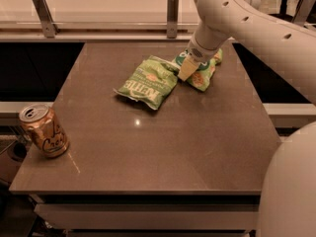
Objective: Move green rice chip bag near orange can
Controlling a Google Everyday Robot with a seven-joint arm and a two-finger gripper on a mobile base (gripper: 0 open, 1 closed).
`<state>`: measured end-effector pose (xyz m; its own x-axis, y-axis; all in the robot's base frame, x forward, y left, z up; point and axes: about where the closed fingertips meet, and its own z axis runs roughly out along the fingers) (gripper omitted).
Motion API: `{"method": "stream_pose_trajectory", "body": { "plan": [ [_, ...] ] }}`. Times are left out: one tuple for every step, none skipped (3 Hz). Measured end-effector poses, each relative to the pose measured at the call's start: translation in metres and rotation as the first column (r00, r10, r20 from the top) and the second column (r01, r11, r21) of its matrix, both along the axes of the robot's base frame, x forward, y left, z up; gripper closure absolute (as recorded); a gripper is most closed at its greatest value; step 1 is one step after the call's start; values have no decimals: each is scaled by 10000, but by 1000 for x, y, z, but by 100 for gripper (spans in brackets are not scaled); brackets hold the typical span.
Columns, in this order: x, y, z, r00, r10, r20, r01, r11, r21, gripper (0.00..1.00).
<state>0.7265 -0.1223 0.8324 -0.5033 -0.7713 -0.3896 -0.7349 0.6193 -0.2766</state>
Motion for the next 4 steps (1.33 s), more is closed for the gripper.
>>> {"method": "stream_pose_trajectory", "body": {
  "plan": [
    [0, 0, 3, 10000, 0, -1, 0, 10000, 0, 87],
    [0, 0, 3, 10000, 1, -3, -1, 10000, -1, 100],
    [0, 0, 3, 10000, 2, -5, -2, 10000, -1, 100],
    [0, 1, 1, 10000, 13, -32, -13, 10000, -7, 82]
  ]
}}
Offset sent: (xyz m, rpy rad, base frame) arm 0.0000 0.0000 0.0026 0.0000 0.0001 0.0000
